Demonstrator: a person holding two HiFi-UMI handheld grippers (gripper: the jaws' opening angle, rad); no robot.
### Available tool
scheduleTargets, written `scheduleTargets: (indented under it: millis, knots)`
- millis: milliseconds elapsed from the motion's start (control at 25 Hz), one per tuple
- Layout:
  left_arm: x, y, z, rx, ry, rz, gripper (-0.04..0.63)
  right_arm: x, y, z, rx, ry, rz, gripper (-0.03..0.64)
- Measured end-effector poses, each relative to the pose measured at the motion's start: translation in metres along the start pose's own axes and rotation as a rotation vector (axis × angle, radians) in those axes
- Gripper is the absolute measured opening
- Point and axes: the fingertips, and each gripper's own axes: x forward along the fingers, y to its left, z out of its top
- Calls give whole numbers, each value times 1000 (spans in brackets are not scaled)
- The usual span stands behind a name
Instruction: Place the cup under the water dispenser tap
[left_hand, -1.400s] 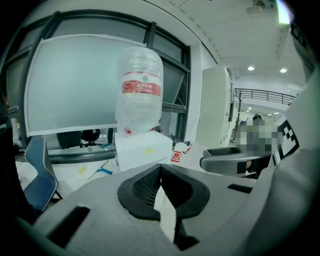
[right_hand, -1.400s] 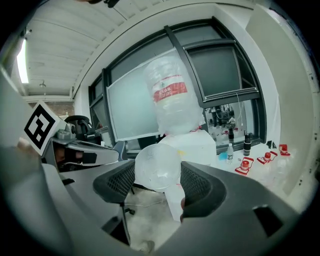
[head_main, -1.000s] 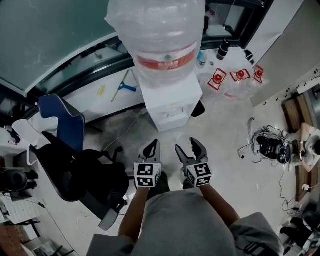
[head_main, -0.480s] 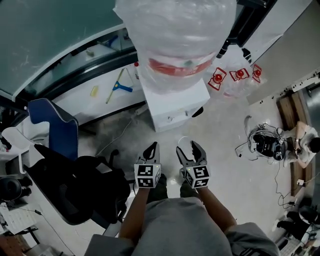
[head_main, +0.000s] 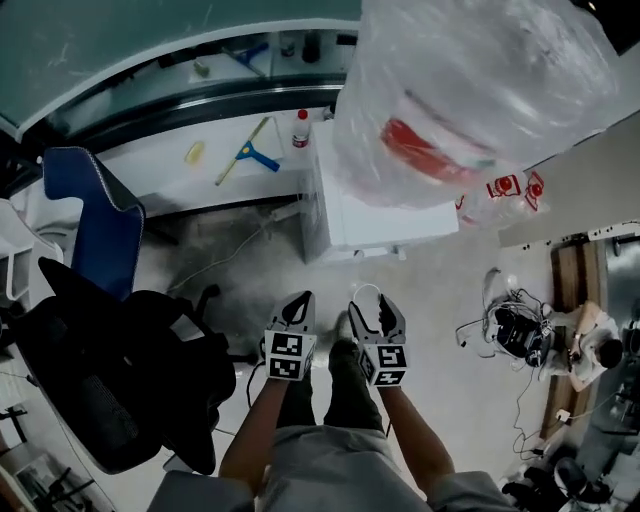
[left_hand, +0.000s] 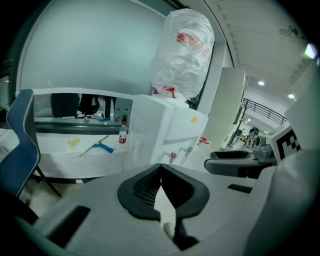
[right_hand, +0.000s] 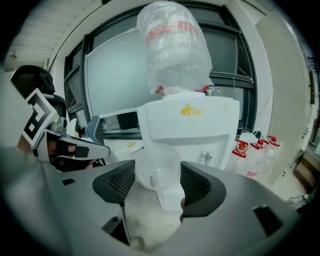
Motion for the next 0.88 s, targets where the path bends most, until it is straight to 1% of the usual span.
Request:
scheduleTargets:
  millis: [120,280,600,720,880]
  knots:
    - [12,11,-17,-3,11,10,10,22,-4,-22,-18,41,14,284]
    - [22,20,-35,-31,11,30,10,46,-9,-43,-62,86,42,284]
    - [36,32,-51,-82,8,74,9,84,-15,-59,-110,134,90,284]
    - [48,32,-58,-98,11,76,9,96,-23,-72,-133,151,94,284]
    - [64,32,-67,-90,10,69,9,117,-30,-89,-147,176,101,284]
